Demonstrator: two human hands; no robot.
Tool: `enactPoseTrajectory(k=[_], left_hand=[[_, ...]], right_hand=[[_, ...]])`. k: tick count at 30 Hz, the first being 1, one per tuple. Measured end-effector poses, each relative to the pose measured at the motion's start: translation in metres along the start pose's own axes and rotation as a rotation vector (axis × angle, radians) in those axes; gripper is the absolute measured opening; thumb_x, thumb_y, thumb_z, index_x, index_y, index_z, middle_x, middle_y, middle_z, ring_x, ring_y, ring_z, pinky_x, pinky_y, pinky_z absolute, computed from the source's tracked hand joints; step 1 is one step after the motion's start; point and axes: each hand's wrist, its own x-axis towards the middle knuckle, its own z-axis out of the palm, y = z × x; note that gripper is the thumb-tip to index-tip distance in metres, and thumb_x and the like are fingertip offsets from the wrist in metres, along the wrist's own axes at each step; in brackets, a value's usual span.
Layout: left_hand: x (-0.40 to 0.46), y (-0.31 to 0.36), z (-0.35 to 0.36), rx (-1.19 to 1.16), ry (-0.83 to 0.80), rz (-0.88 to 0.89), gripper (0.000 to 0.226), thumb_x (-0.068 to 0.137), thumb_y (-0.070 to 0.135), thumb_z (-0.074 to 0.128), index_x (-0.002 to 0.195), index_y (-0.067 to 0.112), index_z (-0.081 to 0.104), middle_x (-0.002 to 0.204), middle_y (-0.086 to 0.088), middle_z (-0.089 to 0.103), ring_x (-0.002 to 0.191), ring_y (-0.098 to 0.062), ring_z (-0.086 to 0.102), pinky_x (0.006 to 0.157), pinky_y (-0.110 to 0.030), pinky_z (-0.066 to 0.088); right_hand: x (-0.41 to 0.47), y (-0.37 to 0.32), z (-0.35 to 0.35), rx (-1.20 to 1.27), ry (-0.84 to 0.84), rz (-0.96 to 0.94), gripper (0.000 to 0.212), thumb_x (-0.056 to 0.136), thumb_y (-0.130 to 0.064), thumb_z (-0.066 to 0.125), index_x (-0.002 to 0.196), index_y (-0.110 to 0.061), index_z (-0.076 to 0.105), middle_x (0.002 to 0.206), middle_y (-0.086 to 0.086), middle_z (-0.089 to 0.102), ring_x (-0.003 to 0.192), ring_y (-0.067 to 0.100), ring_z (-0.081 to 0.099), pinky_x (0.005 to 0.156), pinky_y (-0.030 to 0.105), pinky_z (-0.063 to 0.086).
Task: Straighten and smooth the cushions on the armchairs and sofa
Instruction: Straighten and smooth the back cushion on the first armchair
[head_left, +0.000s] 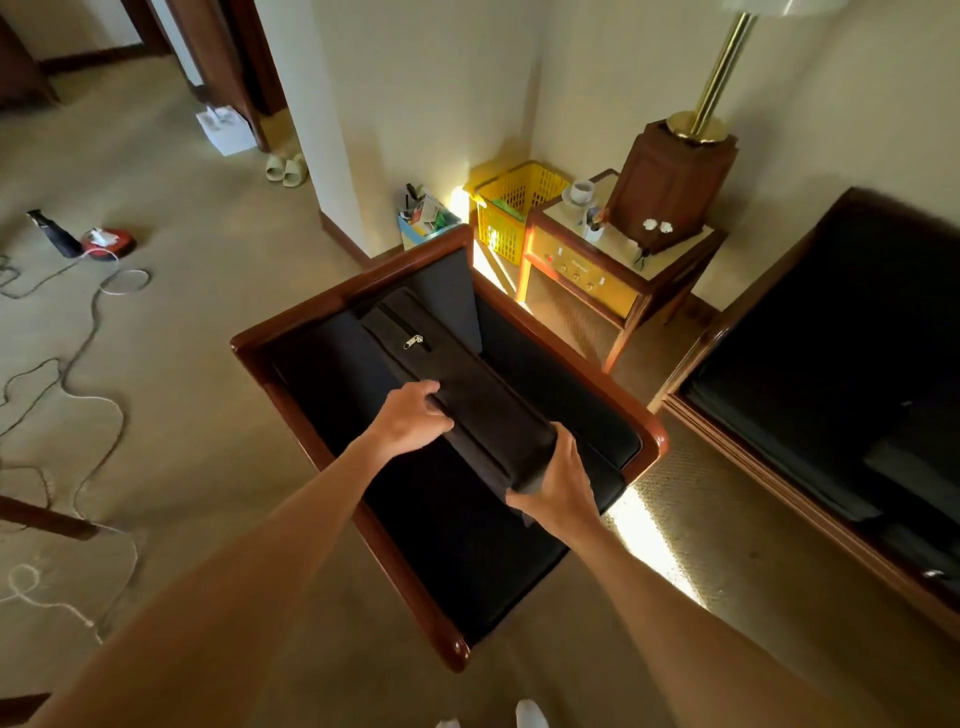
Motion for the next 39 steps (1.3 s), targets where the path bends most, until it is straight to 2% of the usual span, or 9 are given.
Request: enactPoseTrajectory(k=[3,6,9,13,16,22,27,34,39], left_hand=[[0.015,0.027,0.000,0.348,0.096,0.142,0.076,0.076,0.028,0.077,0.144,0.019,0.043,0.130,-0.004,0.052,0.122,-0.027,0.052,0.099,-0.044,0.047],[0.037,0.065,0.010,0.709,-0.076,0.263,0.114,0.065,0.032,0.084,0.152,0.038,0.011,0.154,-0.012,0.010,0.144,-0.039,0.012,0.109,-0.060,0.029],[0.067,0.088,0.030,0.964,-0.217,0.325,0.130,0.063,0.029,0.086,0.150,0.047,-0.009,0.160,-0.003,-0.023,0.147,-0.037,-0.022,0.111,-0.071,0.004],[0.107,0.108,0.062,1.049,-0.136,0.465,0.125,0.061,0.030,0.085,0.150,0.042,-0.002,0.163,-0.002,-0.002,0.149,-0.032,-0.018,0.109,-0.076,0.000],[0.130,0.133,0.075,1.098,-0.111,0.485,0.120,0.059,0.037,0.088,0.150,0.039,0.009,0.159,-0.004,0.011,0.150,-0.033,-0.006,0.111,-0.073,-0.001],[0.140,0.151,0.056,1.098,-0.063,0.393,0.113,0.060,0.037,0.087,0.148,0.039,0.016,0.158,-0.001,0.018,0.150,-0.030,0.004,0.112,-0.072,0.000],[0.131,0.138,0.010,0.899,0.064,0.323,0.110,0.056,0.044,0.087,0.146,0.038,0.024,0.152,0.004,0.028,0.147,-0.024,0.014,0.111,-0.072,0.000],[0.098,0.075,-0.030,0.505,0.215,0.172,0.108,0.051,0.048,0.089,0.143,0.033,0.035,0.143,0.009,0.042,0.138,-0.020,0.033,0.111,-0.072,0.011],[0.105,0.058,-0.034,0.420,0.219,0.193,0.115,0.050,0.049,0.085,0.145,0.043,0.020,0.147,0.008,0.038,0.136,-0.023,0.036,0.107,-0.064,0.030]], right_hand=[[0.019,0.003,-0.016,0.004,-0.034,0.017,0.117,0.049,-0.047,0.084,0.142,-0.032,0.015,0.140,-0.005,0.038,0.128,0.021,0.045,0.103,0.050,0.045],[0.042,0.008,-0.032,0.045,-0.059,0.001,0.115,0.046,-0.047,0.083,0.139,-0.035,0.016,0.135,-0.007,0.042,0.122,0.019,0.049,0.101,0.046,0.048],[0.064,0.022,-0.045,0.154,-0.049,-0.040,0.108,0.047,-0.041,0.088,0.133,-0.038,0.021,0.127,-0.011,0.045,0.114,0.010,0.050,0.096,0.032,0.051],[0.086,0.050,-0.055,0.247,-0.034,-0.007,0.107,0.051,-0.041,0.092,0.131,-0.035,0.022,0.125,-0.012,0.049,0.108,0.005,0.052,0.091,0.018,0.046],[0.109,0.065,-0.068,0.253,-0.026,0.059,0.097,0.053,-0.040,0.091,0.123,-0.037,0.024,0.115,-0.014,0.051,0.101,0.008,0.055,0.087,0.022,0.048],[0.140,0.048,-0.089,0.165,-0.044,0.013,0.096,0.045,-0.052,0.083,0.124,-0.035,0.031,0.105,-0.016,0.057,0.097,0.014,0.062,0.086,0.034,0.054],[0.178,0.009,-0.111,0.053,-0.081,-0.202,0.086,0.046,-0.052,0.082,0.119,-0.032,0.041,0.100,-0.017,0.059,0.087,0.006,0.059,0.080,0.023,0.049],[0.215,-0.056,-0.100,-0.141,-0.201,-0.565,0.085,0.048,-0.052,0.080,0.123,-0.026,0.048,0.110,-0.010,0.062,0.101,0.016,0.060,0.091,0.039,0.052],[0.228,-0.052,-0.081,-0.128,-0.284,-0.632,0.095,0.057,-0.059,0.075,0.137,-0.024,0.037,0.130,-0.008,0.050,0.116,0.016,0.048,0.099,0.047,0.046]])
